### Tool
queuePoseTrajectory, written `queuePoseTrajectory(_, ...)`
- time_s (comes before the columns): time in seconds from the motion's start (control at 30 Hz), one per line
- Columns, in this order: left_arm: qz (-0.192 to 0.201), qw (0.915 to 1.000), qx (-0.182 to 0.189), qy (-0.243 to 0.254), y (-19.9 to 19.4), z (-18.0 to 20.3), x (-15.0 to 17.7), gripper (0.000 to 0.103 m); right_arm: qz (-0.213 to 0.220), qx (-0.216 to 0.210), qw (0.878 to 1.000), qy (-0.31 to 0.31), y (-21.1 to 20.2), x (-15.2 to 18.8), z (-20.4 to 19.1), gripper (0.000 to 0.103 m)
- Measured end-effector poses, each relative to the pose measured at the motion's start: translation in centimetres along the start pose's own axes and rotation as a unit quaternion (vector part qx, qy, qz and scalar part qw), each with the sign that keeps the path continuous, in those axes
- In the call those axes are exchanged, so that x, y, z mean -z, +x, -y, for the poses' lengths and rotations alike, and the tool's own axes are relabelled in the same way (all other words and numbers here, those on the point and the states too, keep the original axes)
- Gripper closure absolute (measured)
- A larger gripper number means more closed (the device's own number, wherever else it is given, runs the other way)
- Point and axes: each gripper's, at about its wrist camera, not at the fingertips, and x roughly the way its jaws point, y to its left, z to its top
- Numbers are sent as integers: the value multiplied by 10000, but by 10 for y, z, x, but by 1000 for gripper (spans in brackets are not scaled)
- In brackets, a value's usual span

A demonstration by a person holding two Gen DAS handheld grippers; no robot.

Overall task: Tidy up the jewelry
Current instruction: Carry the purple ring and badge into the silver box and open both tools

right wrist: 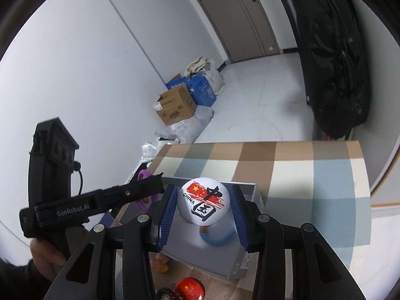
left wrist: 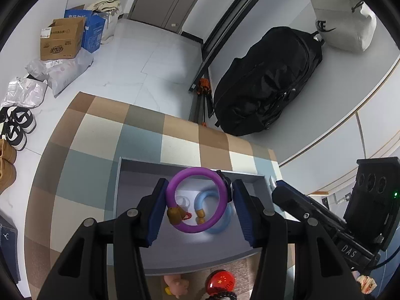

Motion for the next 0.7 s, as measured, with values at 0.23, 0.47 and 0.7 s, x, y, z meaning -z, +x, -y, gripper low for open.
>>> queuePoseTrajectory(0.23,-91,9999,90,-114,8,-5,-2,56,-112,65,9999,-9,8,2,1,61)
queuePoseTrajectory(0.47,-15,9998,101,-185,12,-7,-2,55,-146,112,9998,-46,9,4,-1,60)
queuePoseTrajectory(0.7,204,9983,399,-360,3,-12,-3,27,236,205,9995,-79,-7,0,-2,34)
